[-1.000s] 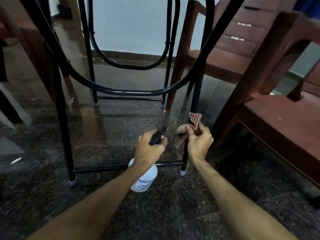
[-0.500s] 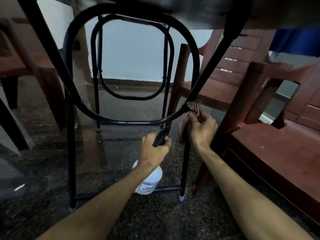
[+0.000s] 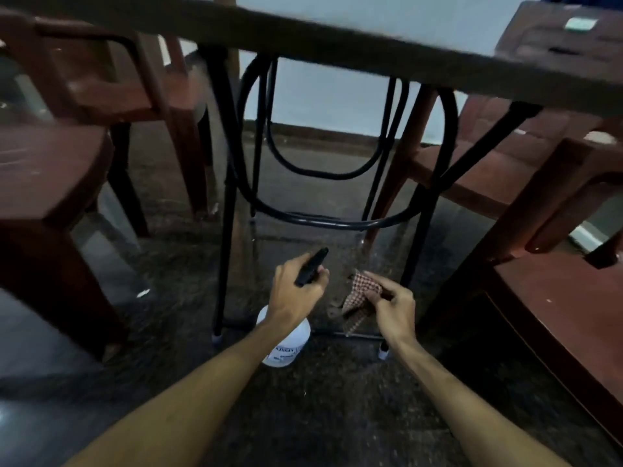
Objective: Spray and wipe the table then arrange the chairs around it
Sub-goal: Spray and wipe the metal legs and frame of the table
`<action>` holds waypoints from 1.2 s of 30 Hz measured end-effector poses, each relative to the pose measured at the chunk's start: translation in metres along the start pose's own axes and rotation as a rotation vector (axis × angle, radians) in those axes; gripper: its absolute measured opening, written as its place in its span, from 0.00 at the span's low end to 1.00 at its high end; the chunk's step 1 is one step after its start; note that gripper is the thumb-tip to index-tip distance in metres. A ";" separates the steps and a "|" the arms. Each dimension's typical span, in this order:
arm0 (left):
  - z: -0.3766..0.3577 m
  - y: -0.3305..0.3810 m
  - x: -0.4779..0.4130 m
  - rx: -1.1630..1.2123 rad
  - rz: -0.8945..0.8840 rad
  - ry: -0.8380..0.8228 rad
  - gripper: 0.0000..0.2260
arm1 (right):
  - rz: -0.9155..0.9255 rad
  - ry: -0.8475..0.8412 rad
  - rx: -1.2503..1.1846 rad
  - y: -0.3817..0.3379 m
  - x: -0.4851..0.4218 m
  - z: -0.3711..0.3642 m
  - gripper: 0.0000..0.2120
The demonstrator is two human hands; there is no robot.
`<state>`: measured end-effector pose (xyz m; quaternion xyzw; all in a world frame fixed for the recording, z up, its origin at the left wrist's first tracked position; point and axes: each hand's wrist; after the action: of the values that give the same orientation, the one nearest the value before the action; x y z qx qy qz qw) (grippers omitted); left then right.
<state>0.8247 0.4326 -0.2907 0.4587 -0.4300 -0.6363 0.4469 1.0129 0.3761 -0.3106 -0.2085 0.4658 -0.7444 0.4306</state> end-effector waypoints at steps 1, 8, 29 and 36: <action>0.013 0.005 0.007 -0.009 0.026 0.008 0.08 | 0.017 -0.036 -0.004 -0.013 0.008 -0.005 0.17; 0.123 0.082 0.073 -0.012 0.191 0.108 0.07 | -0.059 -0.274 -0.051 -0.140 0.093 -0.021 0.18; 0.390 0.427 0.116 -0.047 0.363 0.276 0.10 | 0.079 -0.582 -0.011 -0.579 0.207 0.067 0.20; 0.431 0.416 -0.024 -0.076 0.251 0.184 0.10 | 0.038 -0.346 -0.148 -0.618 0.107 0.024 0.23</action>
<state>0.4841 0.4185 0.2028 0.4405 -0.4167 -0.5464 0.5776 0.6963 0.3952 0.2309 -0.3558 0.4418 -0.6529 0.5019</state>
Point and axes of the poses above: each hand's wrist, its own x-axis away from the middle knuckle, its own z-axis out of the back of the hand, y = z × x, and after that the axes turned 8 degrees about x, right-handed
